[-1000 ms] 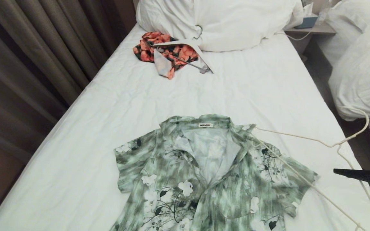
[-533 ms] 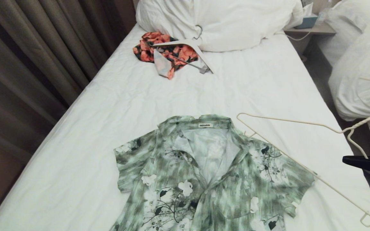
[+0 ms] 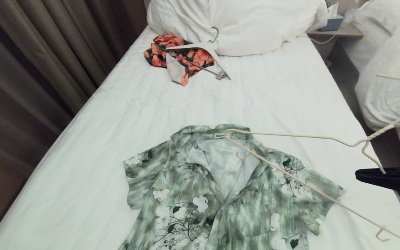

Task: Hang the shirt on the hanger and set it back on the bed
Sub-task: Lift the shirt and hanger

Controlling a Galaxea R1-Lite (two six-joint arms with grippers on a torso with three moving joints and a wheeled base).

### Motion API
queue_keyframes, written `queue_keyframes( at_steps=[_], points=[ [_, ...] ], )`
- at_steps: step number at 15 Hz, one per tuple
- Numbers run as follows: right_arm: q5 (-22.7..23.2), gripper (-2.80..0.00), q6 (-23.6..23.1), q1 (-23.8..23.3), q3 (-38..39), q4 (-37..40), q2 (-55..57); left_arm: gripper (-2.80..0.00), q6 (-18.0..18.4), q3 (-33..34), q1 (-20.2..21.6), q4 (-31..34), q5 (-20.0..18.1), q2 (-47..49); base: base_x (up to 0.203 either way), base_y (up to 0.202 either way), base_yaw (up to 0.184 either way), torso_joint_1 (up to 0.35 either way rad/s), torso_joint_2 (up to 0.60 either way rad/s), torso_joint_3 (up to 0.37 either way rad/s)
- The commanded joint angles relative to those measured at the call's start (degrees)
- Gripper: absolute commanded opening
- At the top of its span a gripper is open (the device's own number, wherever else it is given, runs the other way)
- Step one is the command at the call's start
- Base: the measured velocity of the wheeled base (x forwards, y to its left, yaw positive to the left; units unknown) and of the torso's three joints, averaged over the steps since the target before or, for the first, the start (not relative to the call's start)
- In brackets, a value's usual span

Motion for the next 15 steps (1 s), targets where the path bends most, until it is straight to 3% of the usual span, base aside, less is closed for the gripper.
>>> queue_keyframes(
  at_steps=[1, 4, 6, 10, 13, 15],
  points=[
    [0.3, -2.80, -2.4, 4.8, 0.0, 0.1, 1.1, -2.80, 0.1, 0.0, 0.1, 0.0, -0.1, 0.1, 0.000, 0.000, 0.000, 0.000, 0.00, 0.000],
    [-2.0, -2.80, -9.8, 12.5, -0.2, 0.1, 4.1, -2.80, 0.3, 0.0, 0.0, 0.0, -0.1, 0.1, 0.000, 0.000, 0.000, 0.000, 0.00, 0.000],
    [-6.2, -2.80, -10.9, 14.5, -0.5, 0.1, 4.5, -2.80, -0.6, 0.0, 0.0, 0.0, 0.1, 0.1, 0.000, 0.000, 0.000, 0.000, 0.00, 0.000],
    [-5.3, -2.80, -11.0, 12.1, 0.4, 0.1, 3.0, -2.80, 0.4, 0.0, 0.0, 0.1, -0.3, 0.1, 0.000, 0.000, 0.000, 0.000, 0.00, 0.000],
    [1.4, -2.80, -11.1, 6.4, 2.5, 0.0, 1.7, -2.80, 6.3, 0.0, 0.0, 0.1, -0.6, 0.1, 0.000, 0.000, 0.000, 0.000, 0.00, 0.000],
    [2.6, -2.80, -12.5, 4.4, 2.8, -0.1, 1.4, -2.80, 6.5, -1.3, 0.0, 0.3, -2.8, 0.1, 0.000, 0.000, 0.000, 0.000, 0.00, 0.000]
  ],
)
